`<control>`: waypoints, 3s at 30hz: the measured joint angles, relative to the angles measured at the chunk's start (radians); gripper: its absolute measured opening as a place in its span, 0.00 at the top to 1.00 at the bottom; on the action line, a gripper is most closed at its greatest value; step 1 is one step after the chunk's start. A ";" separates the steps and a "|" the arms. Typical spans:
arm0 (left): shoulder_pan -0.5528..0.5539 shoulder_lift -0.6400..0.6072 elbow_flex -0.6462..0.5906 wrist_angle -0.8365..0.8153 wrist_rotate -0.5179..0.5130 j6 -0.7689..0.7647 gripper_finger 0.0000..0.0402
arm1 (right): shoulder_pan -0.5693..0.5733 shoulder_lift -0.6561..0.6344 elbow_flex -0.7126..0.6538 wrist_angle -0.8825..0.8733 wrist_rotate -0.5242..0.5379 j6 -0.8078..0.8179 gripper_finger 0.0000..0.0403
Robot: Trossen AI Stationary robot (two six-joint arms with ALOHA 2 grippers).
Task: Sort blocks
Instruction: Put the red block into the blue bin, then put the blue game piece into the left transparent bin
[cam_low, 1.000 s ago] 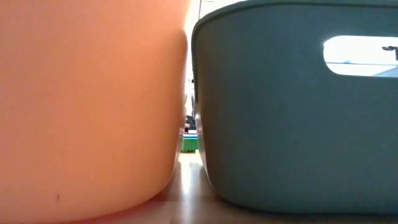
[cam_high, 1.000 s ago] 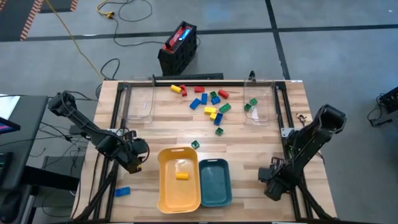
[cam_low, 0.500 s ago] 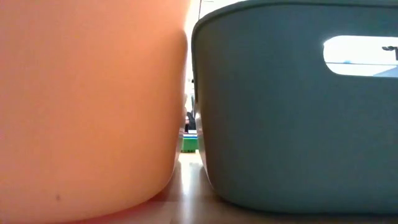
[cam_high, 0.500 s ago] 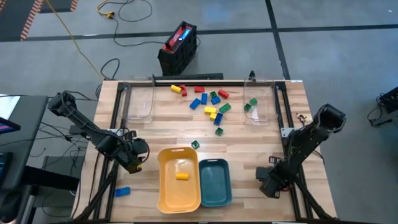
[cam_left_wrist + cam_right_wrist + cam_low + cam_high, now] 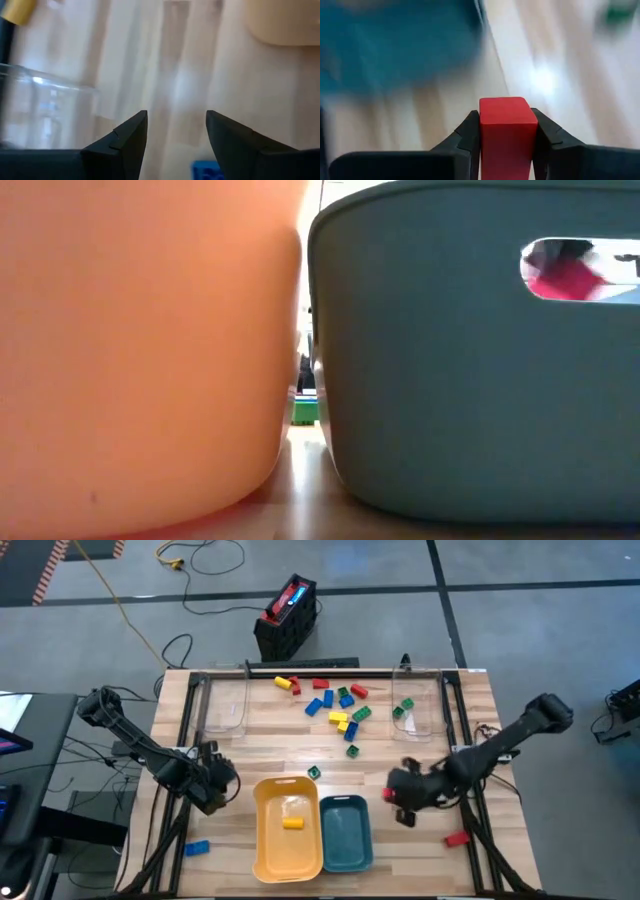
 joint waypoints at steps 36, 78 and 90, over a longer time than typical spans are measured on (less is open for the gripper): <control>0.000 0.000 0.000 -0.031 0.140 -0.154 0.50 | -0.138 0.657 0.391 0.110 -0.344 -0.272 0.62; -0.038 0.553 0.052 -0.111 0.503 0.954 0.44 | -0.063 0.196 0.288 -0.070 0.201 -0.437 0.43; -0.027 0.554 0.052 -0.038 0.430 1.180 0.44 | -0.019 0.193 0.288 -0.054 0.197 -0.417 0.43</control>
